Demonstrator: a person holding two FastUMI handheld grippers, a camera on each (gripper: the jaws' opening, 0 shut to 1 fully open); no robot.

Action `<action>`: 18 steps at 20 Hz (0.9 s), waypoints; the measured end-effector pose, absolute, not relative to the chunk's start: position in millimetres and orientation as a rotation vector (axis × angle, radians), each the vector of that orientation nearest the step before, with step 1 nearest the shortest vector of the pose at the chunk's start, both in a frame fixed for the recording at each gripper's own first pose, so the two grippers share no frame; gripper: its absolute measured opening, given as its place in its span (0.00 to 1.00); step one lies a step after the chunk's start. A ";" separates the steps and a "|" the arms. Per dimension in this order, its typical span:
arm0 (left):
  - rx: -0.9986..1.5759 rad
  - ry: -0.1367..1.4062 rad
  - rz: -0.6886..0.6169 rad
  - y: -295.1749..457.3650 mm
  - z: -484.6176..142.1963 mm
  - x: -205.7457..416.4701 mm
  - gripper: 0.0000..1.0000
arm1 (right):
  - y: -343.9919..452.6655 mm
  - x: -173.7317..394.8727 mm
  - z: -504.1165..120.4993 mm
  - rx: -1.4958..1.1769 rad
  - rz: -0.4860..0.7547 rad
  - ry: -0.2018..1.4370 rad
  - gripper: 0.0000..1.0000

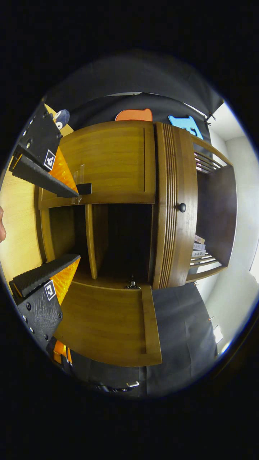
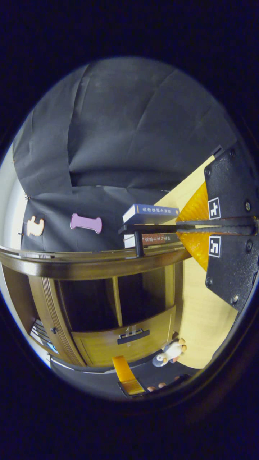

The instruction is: Open the right door of the double-door shoe cabinet with the right hand, and open the left door with the left hand.

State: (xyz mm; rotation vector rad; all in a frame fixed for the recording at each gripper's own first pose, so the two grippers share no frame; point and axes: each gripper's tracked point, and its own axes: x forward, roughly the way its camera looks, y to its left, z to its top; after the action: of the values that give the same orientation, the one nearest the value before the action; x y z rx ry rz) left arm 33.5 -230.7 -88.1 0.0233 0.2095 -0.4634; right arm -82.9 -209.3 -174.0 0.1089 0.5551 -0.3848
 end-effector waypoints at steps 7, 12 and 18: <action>-0.011 0.267 -0.436 -222.0 -115.4 64.8 0.94 | -209.0 -101.2 -163.6 0.169 -0.405 0.520 0.04; 0.002 0.315 -0.330 -190.2 -142.4 107.6 0.94 | -210.3 -117.1 -154.6 0.165 -0.447 0.488 0.04; 0.002 0.355 -0.291 -178.5 -174.8 156.3 0.94 | -205.5 -127.4 -135.4 0.187 -0.476 0.423 0.00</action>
State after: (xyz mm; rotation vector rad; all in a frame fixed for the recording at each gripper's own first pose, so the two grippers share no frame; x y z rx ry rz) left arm 156.3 -178.5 -174.8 0.0021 0.3550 -0.2907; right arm -127.4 -205.5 -135.4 0.1871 0.4229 -0.4765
